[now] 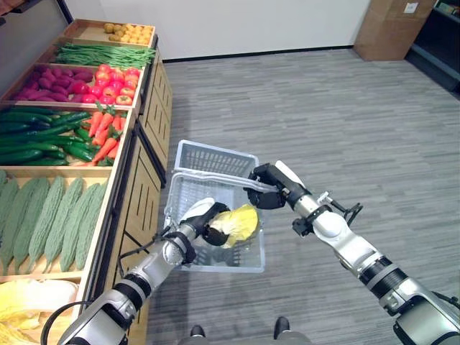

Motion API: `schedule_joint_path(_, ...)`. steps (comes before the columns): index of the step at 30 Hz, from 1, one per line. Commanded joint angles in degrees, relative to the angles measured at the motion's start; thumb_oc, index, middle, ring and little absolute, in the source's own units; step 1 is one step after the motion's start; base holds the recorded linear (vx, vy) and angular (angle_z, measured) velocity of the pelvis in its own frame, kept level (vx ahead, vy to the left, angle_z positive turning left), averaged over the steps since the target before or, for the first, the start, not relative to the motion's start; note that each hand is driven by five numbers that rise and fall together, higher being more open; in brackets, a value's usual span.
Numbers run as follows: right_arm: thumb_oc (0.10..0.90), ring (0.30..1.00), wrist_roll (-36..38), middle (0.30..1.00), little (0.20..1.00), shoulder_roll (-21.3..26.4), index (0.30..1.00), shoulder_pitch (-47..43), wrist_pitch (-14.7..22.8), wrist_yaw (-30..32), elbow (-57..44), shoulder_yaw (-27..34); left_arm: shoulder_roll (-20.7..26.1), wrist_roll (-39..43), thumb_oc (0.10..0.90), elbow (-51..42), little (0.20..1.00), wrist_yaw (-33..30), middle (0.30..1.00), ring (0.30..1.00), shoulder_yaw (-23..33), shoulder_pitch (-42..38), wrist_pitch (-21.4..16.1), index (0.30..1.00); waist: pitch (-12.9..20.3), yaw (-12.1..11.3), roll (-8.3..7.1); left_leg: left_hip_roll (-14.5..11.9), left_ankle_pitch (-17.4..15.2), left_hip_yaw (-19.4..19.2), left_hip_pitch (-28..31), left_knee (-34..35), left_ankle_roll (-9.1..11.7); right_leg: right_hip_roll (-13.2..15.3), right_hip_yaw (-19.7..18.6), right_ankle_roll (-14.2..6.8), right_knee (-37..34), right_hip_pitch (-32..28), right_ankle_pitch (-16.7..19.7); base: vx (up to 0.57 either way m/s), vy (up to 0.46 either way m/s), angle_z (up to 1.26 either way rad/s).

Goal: Get the vegetables into the basket

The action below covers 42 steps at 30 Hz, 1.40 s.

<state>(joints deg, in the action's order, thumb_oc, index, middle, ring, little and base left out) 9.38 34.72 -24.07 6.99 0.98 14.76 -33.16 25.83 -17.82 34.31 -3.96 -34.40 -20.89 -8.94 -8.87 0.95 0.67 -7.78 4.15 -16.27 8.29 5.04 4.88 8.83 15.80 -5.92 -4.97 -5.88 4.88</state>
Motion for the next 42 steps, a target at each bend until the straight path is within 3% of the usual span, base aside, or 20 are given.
schedule_joint_path(1,0.400,0.300,3.12,0.300,0.300,-1.27,0.300,-8.34,8.48,3.56,-5.08,7.24,0.61,-2.31,0.900,3.44,1.000,-5.14,1.000,1.000,0.91,-8.69,-2.48,1.000,3.49,-0.57,-1.61,-0.51,-3.02,0.03,0.05,-0.04,2.35,3.53,2.15,-5.55,-0.03,-3.03,-1.85,0.00,0.000,0.00)
schedule_joint_path(4,0.400,0.300,1.66,0.300,0.300,-1.10,0.300,-8.41,8.05,3.88,-3.36,7.03,0.83,-2.46,0.900,2.39,1.000,-5.50,1.000,1.000,0.98,-8.74,-2.64,1.000,3.48,-0.65,-1.68,-0.54,-3.00,0.23,0.08,-0.04,2.36,3.43,2.25,-5.51,-0.03,-3.18,-1.92,0.00,0.000,0.00)
schedule_joint_path(12,0.400,0.300,-6.76,0.300,0.300,-2.65,0.300,-8.68,5.13,7.79,9.21,8.48,2.57,5.73,0.900,-15.09,1.000,0.87,1.000,1.000,-2.53,-7.92,-6.96,1.000,3.76,-1.54,-1.62,-0.53,-2.88,1.48,-0.28,-0.04,2.17,3.48,3.03,-5.44,-0.03,-3.73,-2.03,0.00,-0.001,0.01)
schedule_joint_path(13,0.400,0.300,-8.46,0.300,0.300,-2.84,0.300,-8.79,4.29,9.18,12.52,8.95,2.93,10.14,0.900,-20.50,1.000,3.88,1.000,1.000,-4.66,-7.65,-8.34,1.000,3.62,-1.85,-1.43,-0.51,-3.14,1.76,-0.08,-0.04,2.14,3.55,3.27,-5.54,-0.03,-4.15,-2.26,-0.01,0.002,0.04)
schedule_joint_path(15,0.400,0.300,-8.92,0.300,0.300,-3.44,0.300,-8.65,4.06,9.40,14.02,9.22,3.57,11.73,0.900,-22.81,1.000,4.54,1.000,1.000,-5.11,-7.32,-8.33,1.000,3.73,-1.98,-1.45,-0.39,-2.92,2.03,-0.49,-0.04,2.00,3.67,3.33,-5.47,-0.03,-3.88,-2.05,-0.01,0.007,0.05)
schedule_joint_path(20,0.400,0.300,-11.32,0.300,0.300,-4.01,0.300,-7.69,2.53,11.01,21.11,10.76,7.15,28.76,0.900,-35.19,1.000,13.09,1.000,1.000,-7.65,-5.56,-8.29,1.000,3.75,-2.40,-1.21,0.10,-2.99,2.69,-0.78,-0.04,1.79,3.94,3.74,-5.48,-0.03,-3.87,-1.85,-0.01,0.010,0.08)
schedule_joint_path(25,0.400,0.300,-13.28,0.300,0.300,-2.57,0.300,-3.37,1.46,11.20,24.96,13.93,10.62,44.74,0.900,-43.90,1.000,16.46,1.000,1.000,-2.87,1.26,-6.49,1.000,3.20,-3.21,-1.22,0.49,-2.82,3.23,-1.21,-0.04,1.59,4.09,4.29,-5.38,-0.03,-3.92,-1.69,0.00,0.002,0.01)
schedule_joint_path(27,0.400,0.300,-13.10,0.300,0.300,-2.56,0.300,-2.54,1.46,11.16,25.78,14.46,10.83,45.64,0.900,-44.52,1.000,16.77,1.000,1.000,-2.14,2.38,-6.26,1.000,3.23,-3.24,-1.22,0.52,-2.84,3.37,-1.25,-0.04,1.56,4.10,4.33,-5.35,-0.03,-3.94,-1.70,0.00,0.000,0.00)
schedule_joint_path(32,0.400,0.300,-15.53,0.300,0.300,-1.18,0.300,4.00,1.29,12.24,28.69,18.83,10.54,49.60,0.900,-43.84,1.000,15.23,1.000,1.000,6.69,13.93,-5.53,1.000,2.82,-4.14,-1.41,0.51,-2.67,4.07,-1.50,-0.04,1.49,3.96,4.84,-5.09,-0.03,-4.07,-1.83,0.00,-0.002,0.01)
schedule_joint_path(36,0.400,0.300,-14.19,0.300,0.300,-1.71,0.300,9.65,1.81,14.24,31.67,25.01,11.08,46.16,0.900,-41.43,1.000,14.53,1.000,1.000,12.38,21.88,-5.68,1.000,2.59,-4.61,-1.38,0.52,-2.67,4.50,-1.36,-0.04,1.41,3.81,5.18,-5.07,-0.03,-4.39,-2.10,0.01,-0.011,0.06)
schedule_joint_path(40,0.400,0.300,-12.73,0.300,0.300,-2.00,0.300,13.31,2.32,14.66,31.56,28.24,11.91,43.06,0.900,-34.53,1.000,15.44,1.000,1.000,13.63,25.86,-4.48,1.000,2.57,-4.66,-1.24,0.48,-2.52,4.51,-1.26,-0.04,1.41,3.67,5.28,-5.14,-0.03,-4.47,-2.17,0.01,-0.007,0.05)
schedule_joint_path(42,0.400,0.300,-11.95,0.300,0.300,-1.66,0.300,16.21,2.84,14.64,31.05,30.37,10.07,35.01,0.900,-20.53,1.000,14.80,1.000,1.000,13.46,28.05,-3.37,1.000,2.44,-4.16,-1.05,0.42,-2.41,4.35,-1.27,-0.04,1.45,3.58,5.11,-5.11,-0.03,-4.34,-2.17,0.00,0.000,0.00)
